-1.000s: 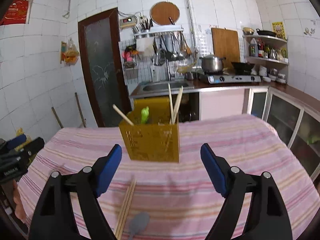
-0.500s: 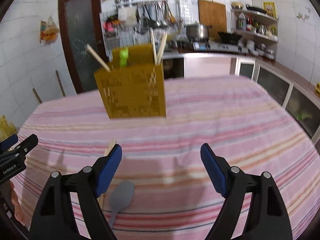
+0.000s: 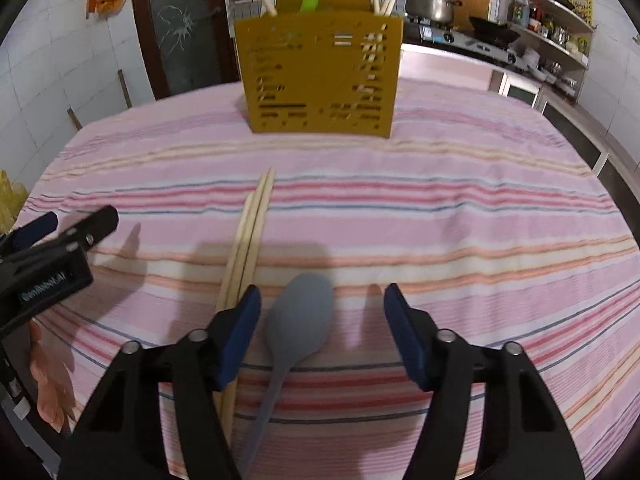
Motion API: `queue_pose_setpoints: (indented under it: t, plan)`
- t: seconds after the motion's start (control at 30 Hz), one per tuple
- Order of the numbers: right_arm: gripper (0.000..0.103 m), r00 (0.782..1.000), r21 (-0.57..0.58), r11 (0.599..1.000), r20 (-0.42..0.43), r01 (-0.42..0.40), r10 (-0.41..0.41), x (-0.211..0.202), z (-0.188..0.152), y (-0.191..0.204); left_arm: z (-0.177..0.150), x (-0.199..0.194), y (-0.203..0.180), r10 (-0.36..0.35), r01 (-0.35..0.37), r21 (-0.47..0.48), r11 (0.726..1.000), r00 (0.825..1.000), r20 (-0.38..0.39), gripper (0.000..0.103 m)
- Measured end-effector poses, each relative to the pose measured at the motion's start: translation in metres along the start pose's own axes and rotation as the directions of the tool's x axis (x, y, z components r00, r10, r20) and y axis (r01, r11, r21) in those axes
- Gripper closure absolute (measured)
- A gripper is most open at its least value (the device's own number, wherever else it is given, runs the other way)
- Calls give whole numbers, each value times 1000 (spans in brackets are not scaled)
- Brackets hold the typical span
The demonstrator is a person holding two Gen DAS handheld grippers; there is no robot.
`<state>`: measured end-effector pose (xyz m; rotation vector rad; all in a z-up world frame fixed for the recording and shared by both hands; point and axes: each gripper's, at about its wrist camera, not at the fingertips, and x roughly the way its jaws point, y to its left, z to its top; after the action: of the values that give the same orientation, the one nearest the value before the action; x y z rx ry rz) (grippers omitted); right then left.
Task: Organize utensils
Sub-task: 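Move the right tool to the grey spoon and close on its bowl, then hold the spoon in the right tool while the left tool grasps a chopstick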
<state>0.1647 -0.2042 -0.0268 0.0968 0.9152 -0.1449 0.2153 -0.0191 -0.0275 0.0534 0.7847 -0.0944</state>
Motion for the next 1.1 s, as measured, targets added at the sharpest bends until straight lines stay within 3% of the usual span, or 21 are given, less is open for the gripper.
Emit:
queue_pose_setpoints:
  t: [0.2, 0.47, 0.87, 1.1]
  plan:
    - [66, 1000, 17, 1000, -9, -26, 26, 0, -2, 1, 1, 0, -4, 3, -3, 1, 1000, 1000, -5, 5]
    - [66, 997, 8, 997, 9, -76, 76, -2, 3, -18, 3, 3, -25, -15, 16, 10, 1000, 999, -30, 5]
    - [66, 997, 2, 998, 18, -70, 70, 8, 19, -89, 2, 26, -84, -57, 61, 37, 997, 992, -111, 5]
    - [66, 994, 37, 994, 31, -101, 100, 14, 18, -100, -1, 34, -87, -55, 60, 32, 998, 988, -142, 5]
